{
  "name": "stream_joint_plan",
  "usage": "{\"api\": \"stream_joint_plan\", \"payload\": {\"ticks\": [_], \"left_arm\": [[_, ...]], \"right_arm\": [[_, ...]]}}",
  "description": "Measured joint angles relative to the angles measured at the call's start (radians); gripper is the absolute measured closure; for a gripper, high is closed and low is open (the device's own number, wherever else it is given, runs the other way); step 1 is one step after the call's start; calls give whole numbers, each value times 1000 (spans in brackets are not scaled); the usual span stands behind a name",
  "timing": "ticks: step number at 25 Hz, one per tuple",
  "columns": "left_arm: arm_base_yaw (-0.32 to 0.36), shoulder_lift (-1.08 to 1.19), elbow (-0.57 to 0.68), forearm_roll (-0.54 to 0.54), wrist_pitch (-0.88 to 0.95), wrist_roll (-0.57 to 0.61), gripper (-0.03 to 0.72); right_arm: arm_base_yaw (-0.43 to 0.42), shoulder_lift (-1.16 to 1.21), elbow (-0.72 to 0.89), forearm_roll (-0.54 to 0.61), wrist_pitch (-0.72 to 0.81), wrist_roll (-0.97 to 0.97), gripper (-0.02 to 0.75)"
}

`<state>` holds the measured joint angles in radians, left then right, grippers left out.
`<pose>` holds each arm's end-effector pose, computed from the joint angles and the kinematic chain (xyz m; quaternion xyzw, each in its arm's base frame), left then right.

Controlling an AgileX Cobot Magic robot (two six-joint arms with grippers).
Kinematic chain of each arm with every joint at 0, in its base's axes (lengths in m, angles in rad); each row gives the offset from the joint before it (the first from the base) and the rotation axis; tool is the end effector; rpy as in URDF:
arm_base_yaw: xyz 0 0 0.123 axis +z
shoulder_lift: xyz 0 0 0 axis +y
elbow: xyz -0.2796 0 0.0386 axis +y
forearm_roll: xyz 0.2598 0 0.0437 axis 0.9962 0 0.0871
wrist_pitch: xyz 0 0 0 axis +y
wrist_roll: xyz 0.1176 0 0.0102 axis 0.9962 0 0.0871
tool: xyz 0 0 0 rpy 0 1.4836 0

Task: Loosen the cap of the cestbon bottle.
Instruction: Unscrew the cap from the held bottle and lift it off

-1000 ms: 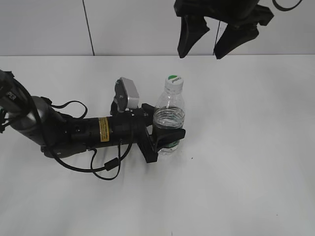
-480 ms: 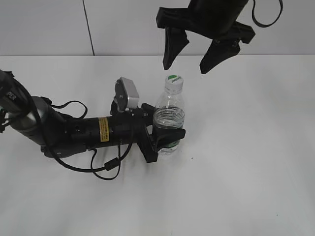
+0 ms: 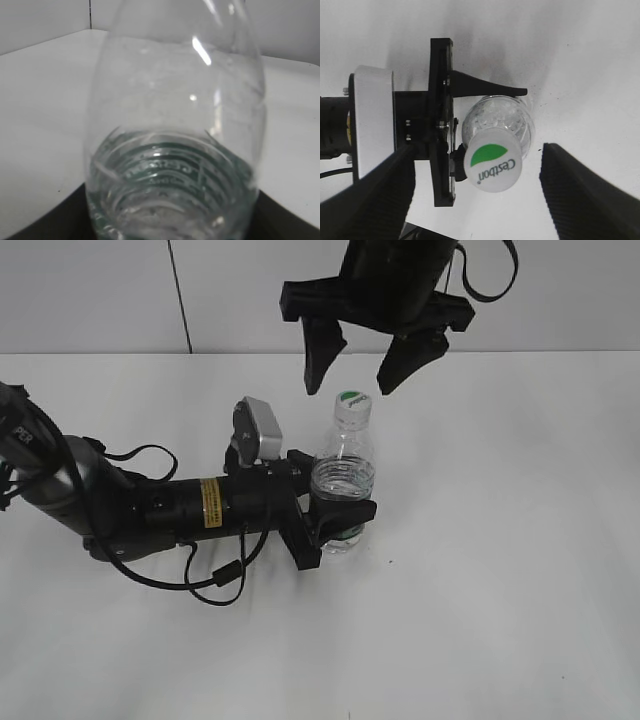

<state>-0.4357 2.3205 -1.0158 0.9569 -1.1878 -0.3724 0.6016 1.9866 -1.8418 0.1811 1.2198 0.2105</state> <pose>0.3282 -0.2515 0.0425 0.4409 0.6233 -0.4146 0.4952 0.3562 0.2688 0.2577 -0.1734 0.9700 0.1388 0.0988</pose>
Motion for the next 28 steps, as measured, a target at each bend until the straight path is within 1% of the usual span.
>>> {"api": "stream_joint_plan", "payload": {"ticks": [13,23,28], "left_arm": [[0,0,0,0,1,0,286],[0,0,0,-1,1,0,286],[0,0,0,-1,2,0,286]], "right_arm": [[3,13,-1,-50,1,0,146],[3,59,0,-28,1,-24,146],[3,58,0,-23,1,-31,165]]}}
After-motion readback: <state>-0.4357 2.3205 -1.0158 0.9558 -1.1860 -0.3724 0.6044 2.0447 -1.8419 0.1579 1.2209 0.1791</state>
